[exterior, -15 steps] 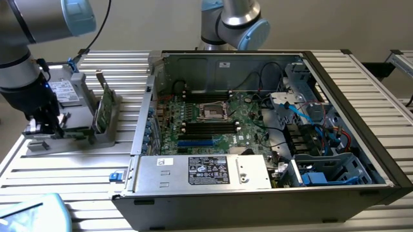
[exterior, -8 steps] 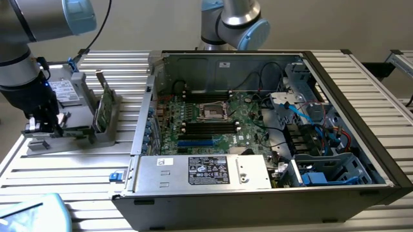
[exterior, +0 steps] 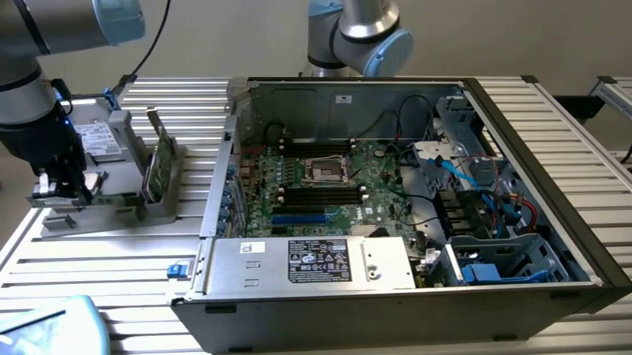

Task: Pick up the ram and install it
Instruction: 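Pick up the ram and move it above insertion slot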

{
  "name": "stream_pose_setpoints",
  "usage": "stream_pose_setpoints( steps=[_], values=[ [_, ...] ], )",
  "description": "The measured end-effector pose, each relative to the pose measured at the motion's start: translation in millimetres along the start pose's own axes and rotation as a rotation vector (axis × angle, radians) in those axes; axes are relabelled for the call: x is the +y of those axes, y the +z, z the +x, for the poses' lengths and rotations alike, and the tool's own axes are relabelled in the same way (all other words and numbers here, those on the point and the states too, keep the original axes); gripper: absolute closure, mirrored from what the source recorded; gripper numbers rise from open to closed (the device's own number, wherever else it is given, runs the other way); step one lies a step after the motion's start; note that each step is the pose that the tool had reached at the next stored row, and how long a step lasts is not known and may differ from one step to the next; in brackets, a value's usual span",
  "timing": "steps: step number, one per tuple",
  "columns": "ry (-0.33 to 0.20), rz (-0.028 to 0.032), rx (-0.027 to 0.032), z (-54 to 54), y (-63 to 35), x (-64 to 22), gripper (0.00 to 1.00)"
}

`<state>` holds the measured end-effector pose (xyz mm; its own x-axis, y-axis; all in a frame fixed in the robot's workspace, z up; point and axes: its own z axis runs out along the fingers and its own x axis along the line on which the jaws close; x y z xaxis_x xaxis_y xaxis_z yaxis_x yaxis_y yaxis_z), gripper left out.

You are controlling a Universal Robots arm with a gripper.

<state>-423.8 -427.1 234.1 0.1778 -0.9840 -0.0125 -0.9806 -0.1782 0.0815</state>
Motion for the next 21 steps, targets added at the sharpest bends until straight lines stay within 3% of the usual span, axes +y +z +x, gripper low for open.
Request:
stream_pose_setpoints(
  steps=[5, 12, 21],
  values=[
    [0.000, -0.0001, 0.0000, -0.1, -8.8, 0.7, 0.85],
    [0.000, 0.0001, 0.0006, -0.4, -33.3, 2.7, 0.85],
    [0.000, 0.0128, 0.0063, -1.3, -60.5, 4.8, 0.85]
  ],
)
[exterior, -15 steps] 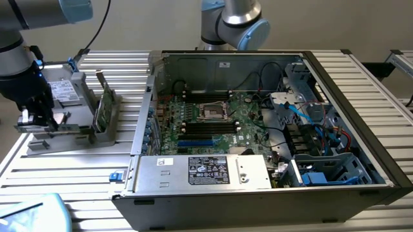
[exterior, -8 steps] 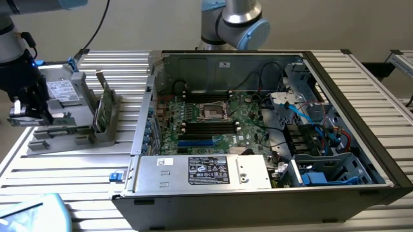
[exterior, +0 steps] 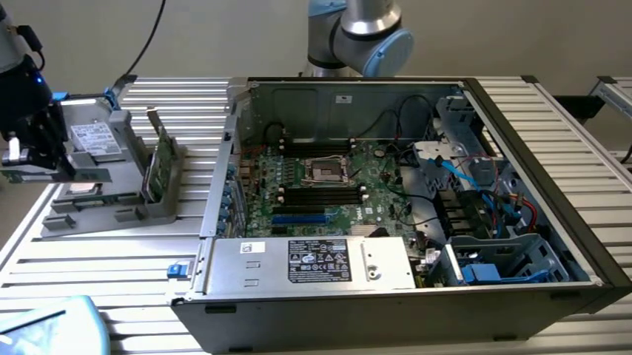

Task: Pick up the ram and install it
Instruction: 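Pick up the ram and move it above insertion slot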

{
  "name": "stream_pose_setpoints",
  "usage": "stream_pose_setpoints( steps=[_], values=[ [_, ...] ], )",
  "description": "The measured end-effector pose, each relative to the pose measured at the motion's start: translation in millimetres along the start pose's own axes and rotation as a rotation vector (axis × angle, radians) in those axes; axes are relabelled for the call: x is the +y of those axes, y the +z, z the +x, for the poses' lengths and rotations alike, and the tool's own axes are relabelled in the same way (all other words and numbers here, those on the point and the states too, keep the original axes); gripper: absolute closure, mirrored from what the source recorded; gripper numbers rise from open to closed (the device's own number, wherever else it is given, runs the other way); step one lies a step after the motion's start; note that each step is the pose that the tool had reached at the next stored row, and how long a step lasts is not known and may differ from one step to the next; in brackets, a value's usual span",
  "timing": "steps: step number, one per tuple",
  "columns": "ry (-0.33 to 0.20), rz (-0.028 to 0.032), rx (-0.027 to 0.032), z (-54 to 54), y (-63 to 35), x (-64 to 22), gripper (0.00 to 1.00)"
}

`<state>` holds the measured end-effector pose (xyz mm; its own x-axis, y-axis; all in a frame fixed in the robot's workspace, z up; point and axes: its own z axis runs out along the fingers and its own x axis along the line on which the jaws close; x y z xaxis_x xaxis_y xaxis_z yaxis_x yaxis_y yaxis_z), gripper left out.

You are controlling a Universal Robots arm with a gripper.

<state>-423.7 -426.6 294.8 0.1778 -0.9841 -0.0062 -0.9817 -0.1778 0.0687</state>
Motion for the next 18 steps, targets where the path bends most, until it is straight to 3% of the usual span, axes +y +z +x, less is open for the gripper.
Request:
stream_pose_setpoints(
  steps=[6, 13, 18],
  values=[
    [0.000, 0.0020, 0.0006, 0.7, -25.0, -3.4, 0.85],
    [0.000, 0.0038, -0.0038, 5.0, -45.1, -26.1, 0.85],
    [-0.001, 0.0051, -0.0110, 8.2, -59.0, -41.9, 0.85]
  ],
)
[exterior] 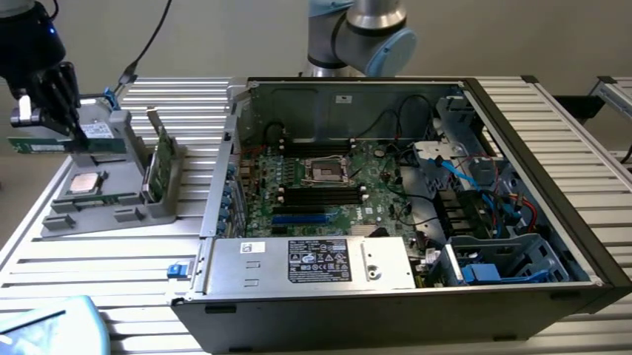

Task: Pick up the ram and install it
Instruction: 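Pick up the ram and move it above insertion slot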

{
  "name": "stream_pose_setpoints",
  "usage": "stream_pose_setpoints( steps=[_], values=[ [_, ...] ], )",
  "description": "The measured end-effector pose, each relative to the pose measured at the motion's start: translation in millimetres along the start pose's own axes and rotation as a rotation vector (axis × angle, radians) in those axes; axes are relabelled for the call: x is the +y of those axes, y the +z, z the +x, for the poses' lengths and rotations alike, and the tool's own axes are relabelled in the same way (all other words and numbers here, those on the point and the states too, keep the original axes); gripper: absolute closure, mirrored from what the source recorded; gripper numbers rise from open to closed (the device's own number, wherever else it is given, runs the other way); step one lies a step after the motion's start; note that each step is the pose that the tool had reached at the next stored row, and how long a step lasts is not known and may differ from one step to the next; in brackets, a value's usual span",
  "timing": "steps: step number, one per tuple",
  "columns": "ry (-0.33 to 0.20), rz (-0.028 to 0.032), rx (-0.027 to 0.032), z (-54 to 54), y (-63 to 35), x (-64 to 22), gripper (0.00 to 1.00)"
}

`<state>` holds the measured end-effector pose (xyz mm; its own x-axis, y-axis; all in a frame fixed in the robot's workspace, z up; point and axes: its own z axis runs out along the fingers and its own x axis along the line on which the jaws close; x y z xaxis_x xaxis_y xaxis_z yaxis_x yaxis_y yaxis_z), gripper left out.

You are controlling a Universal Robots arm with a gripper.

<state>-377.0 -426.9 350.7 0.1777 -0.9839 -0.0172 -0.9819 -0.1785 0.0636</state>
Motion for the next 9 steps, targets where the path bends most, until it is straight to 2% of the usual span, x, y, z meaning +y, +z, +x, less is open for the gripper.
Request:
stream_pose_setpoints(
  steps=[5, 9],
  values=[
    [-0.001, 0.0016, -0.0080, 2.9, -13.5, -15.1, 0.85],
    [-0.001, 0.0023, -0.0117, 5.7, -26.7, -28.8, 0.85]
  ],
)
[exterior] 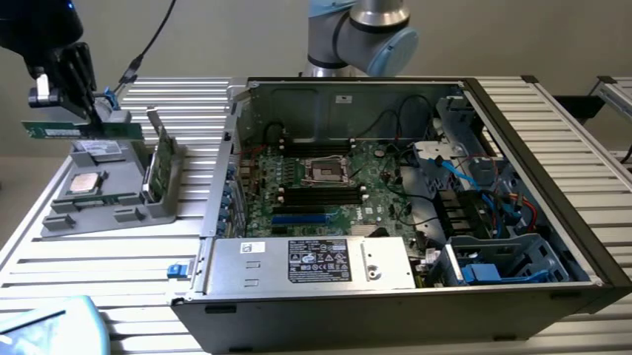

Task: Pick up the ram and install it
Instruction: 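Pick up the ram and move it above insertion slot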

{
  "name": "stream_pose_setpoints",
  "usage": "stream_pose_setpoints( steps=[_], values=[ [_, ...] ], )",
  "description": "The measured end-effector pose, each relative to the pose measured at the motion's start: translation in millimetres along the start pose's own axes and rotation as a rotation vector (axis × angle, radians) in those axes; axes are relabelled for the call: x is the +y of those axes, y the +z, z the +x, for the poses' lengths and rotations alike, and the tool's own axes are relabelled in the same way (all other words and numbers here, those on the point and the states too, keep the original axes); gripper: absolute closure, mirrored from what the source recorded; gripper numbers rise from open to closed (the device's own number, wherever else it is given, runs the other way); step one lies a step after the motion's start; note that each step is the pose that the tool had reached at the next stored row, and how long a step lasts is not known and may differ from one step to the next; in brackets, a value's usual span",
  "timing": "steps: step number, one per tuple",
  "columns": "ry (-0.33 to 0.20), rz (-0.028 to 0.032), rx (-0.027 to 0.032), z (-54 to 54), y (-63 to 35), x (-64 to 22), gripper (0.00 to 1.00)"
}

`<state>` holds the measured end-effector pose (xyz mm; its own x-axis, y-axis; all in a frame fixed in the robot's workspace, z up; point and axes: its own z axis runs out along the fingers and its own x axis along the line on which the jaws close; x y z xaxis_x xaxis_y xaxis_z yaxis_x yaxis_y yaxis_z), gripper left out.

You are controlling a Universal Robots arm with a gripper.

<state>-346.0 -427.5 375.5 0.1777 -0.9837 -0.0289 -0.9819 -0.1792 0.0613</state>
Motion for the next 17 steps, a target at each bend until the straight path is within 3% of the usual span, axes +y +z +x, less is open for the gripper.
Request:
stream_pose_setpoints(
  steps=[4, 7, 17],
  values=[
    [0.000, 0.0009, -0.0045, 2.9, -13.5, -14.1, 0.85],
    [-0.001, 0.0031, -0.0119, 5.0, -20.3, -23.3, 0.85],
    [-0.003, 0.0362, -0.0278, 10.9, -28.9, -52.7, 0.85]
  ],
)
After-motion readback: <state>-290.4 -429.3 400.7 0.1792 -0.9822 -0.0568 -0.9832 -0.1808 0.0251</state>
